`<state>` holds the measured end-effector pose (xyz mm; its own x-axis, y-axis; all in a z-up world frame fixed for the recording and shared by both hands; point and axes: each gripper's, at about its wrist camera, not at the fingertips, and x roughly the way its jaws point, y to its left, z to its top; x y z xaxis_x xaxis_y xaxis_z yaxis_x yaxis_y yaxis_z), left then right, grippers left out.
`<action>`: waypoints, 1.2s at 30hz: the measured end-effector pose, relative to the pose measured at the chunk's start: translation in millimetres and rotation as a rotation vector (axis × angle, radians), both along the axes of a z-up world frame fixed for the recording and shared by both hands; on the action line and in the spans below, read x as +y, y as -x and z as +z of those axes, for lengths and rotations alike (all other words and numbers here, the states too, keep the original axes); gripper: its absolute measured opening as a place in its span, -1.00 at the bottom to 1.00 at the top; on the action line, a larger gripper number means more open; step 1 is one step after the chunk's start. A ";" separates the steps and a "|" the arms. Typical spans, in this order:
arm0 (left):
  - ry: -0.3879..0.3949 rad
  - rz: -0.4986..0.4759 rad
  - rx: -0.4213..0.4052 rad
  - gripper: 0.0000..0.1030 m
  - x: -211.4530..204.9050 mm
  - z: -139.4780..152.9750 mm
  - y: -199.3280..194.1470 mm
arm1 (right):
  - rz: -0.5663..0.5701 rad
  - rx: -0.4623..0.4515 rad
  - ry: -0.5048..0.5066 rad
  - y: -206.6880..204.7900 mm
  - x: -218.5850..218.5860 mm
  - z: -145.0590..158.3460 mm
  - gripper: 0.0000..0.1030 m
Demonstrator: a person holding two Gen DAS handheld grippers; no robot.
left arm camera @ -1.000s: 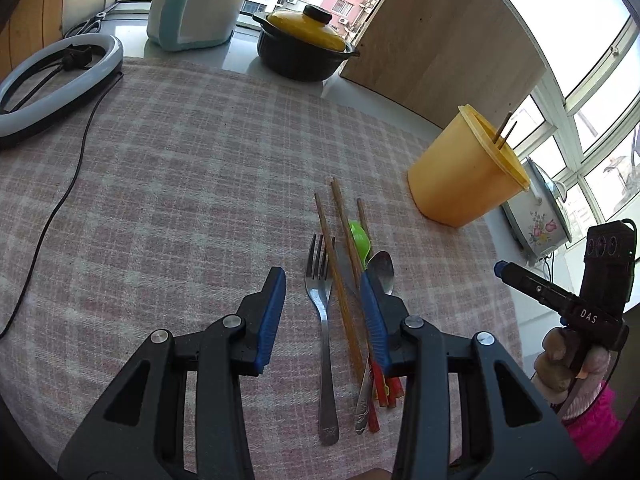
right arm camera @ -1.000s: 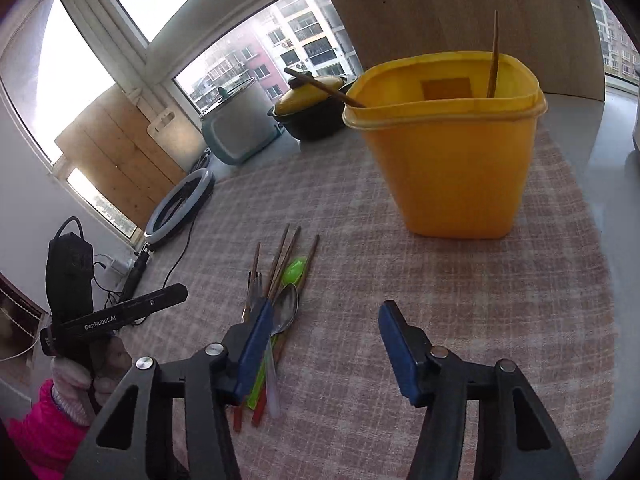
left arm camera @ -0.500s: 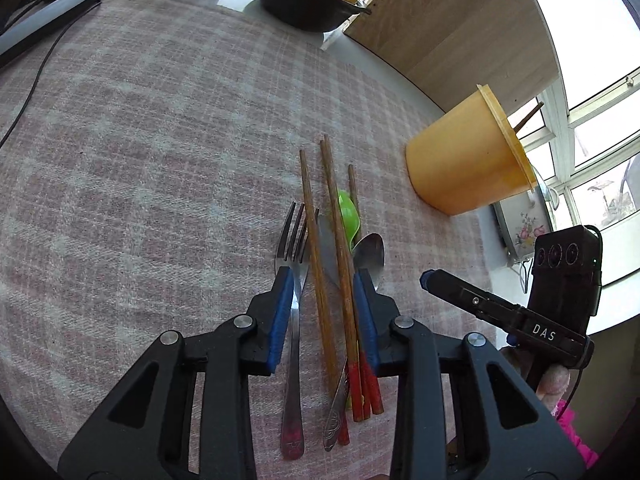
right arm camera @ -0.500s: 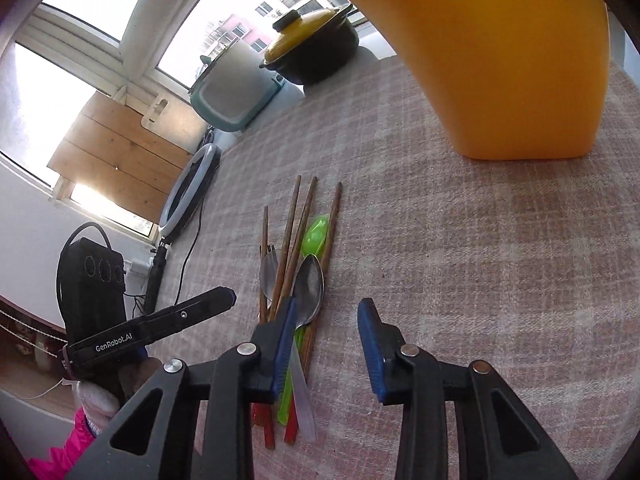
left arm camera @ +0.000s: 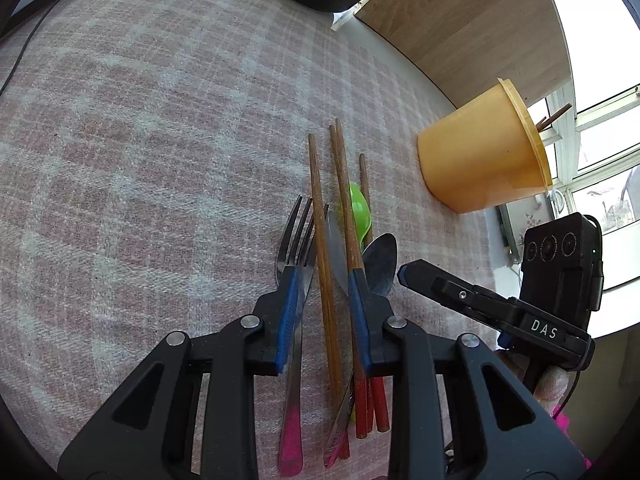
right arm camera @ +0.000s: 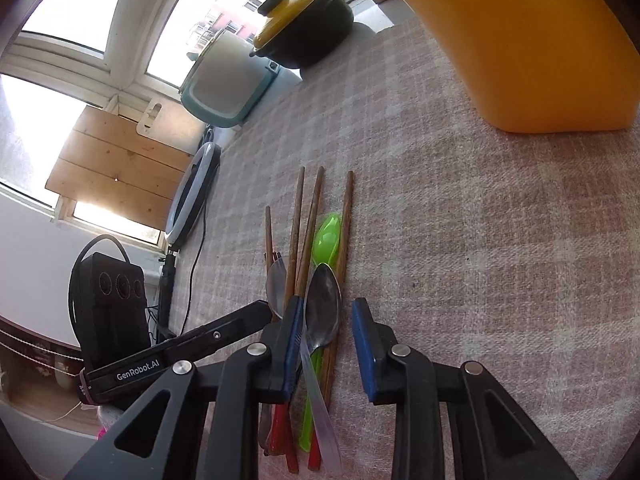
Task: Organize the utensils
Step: 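Close the left tool on a chopstick while the right tool grasps another chopstick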
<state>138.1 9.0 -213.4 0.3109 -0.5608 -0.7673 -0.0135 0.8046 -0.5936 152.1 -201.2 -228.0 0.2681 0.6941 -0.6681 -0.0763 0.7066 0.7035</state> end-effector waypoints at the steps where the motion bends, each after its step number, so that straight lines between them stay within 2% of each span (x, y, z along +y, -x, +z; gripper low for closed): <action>1: 0.005 0.000 0.002 -0.51 0.6 -0.6 -0.5 | -0.002 0.003 0.002 -0.9 0.4 -1.0 -0.50; 8: 0.028 0.005 0.010 -0.61 0.0 -4.7 -2.7 | -0.014 0.030 -0.019 -5.0 1.5 -8.2 -0.55; 17: 0.029 0.005 0.011 -0.85 -4.6 -7.2 -3.9 | -0.015 0.037 -0.007 -6.9 6.1 -10.8 -0.80; 22: 0.028 0.008 0.007 -0.88 -5.0 -5.9 -2.3 | -0.007 0.025 0.017 -7.5 10.7 -8.7 -0.94; 29: 0.030 0.012 -0.005 -0.90 2.3 -2.6 0.8 | 0.000 -0.007 0.054 -5.8 10.7 -3.2 -1.00; 32: 0.032 0.012 -0.011 -0.90 2.5 -2.9 0.0 | 0.015 -0.021 0.073 -6.3 14.4 -0.5 -0.90; 33: 0.035 0.010 -0.011 -0.90 2.0 -2.6 -0.2 | 0.016 -0.021 0.071 -6.4 14.5 0.0 -0.80; 34: 0.034 0.011 -0.010 -0.90 1.7 -2.7 -0.5 | 0.013 -0.022 0.070 -6.7 14.9 0.3 -0.54; 36: 0.035 0.019 0.000 -0.89 1.9 -4.1 -1.9 | 0.007 -0.030 0.084 -7.9 16.9 1.3 -0.48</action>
<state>140.0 10.9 -217.5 0.3219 -0.5809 -0.7476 -0.0287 0.7833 -0.6210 159.9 -184.4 -226.7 0.2841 0.6382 -0.7155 -0.1017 0.7621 0.6394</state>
